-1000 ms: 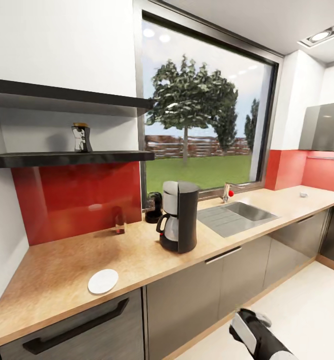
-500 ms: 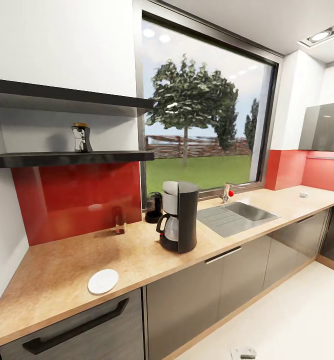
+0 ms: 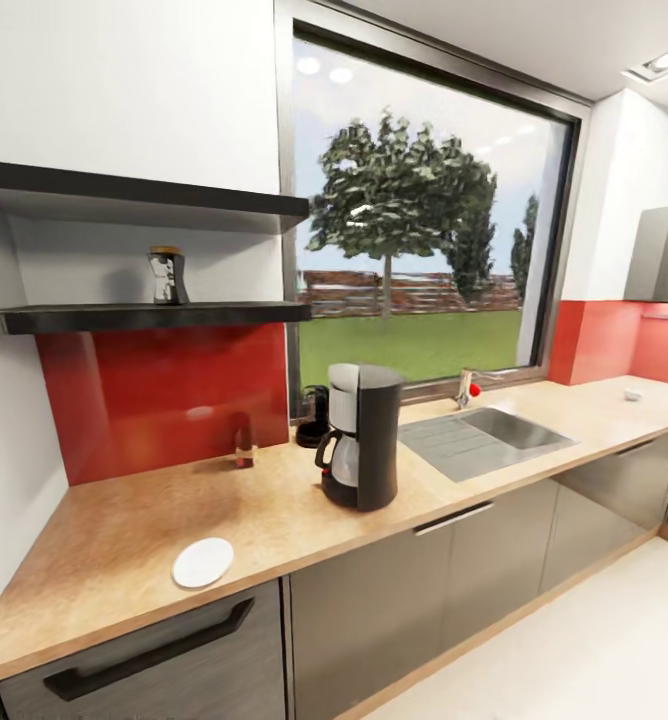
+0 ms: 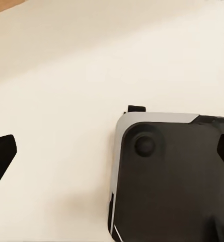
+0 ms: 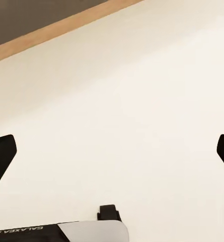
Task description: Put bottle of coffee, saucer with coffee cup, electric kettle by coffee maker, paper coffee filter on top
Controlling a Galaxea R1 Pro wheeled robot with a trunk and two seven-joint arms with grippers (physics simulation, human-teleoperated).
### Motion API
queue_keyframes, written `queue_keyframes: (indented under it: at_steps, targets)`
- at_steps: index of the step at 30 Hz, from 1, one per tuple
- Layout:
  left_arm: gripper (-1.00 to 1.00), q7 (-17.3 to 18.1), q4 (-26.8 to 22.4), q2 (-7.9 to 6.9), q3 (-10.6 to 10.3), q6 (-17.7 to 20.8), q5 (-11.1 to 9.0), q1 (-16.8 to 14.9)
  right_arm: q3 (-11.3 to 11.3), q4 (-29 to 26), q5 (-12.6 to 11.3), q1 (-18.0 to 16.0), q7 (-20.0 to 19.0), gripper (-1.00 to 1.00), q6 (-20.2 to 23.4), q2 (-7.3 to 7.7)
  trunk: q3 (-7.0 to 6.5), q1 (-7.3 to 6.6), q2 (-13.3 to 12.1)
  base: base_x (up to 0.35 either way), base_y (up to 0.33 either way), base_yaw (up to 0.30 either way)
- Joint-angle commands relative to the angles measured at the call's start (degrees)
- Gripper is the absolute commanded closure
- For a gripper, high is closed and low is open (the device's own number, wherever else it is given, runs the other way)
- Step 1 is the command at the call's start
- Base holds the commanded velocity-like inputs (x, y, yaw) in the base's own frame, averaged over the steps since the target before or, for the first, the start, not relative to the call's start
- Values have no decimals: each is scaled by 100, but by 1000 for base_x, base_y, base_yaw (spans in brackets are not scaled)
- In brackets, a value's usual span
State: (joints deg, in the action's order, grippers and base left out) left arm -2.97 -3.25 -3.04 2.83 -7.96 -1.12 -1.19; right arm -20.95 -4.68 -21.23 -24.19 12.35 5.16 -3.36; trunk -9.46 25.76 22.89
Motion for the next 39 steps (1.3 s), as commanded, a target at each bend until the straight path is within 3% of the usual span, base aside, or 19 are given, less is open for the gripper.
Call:
queue_keyframes:
  at_steps: [1,24,33,39]
  targets:
    - [-100,-1,9,2,25,-22,-11,-4,-49,-15,-40,2,31,-100,38,2,3,3,4,95,-259,273]
    - [-100,-9,8,17,25,-22,-13,-4,-58,-17,-40,2,22,-100,46,-7,137,3,4,95,-260,199]
    - [-100,-18,-5,-44,33,-28,-26,-8,-58,-24,-32,2,22,-100,53,-7,214,3,4,-55,-202,123]
    - [-100,-17,-586,-66,33,16,-17,-42,-58,-24,-25,2,22,-100,58,-7,265,3,4,-8,-17,120]
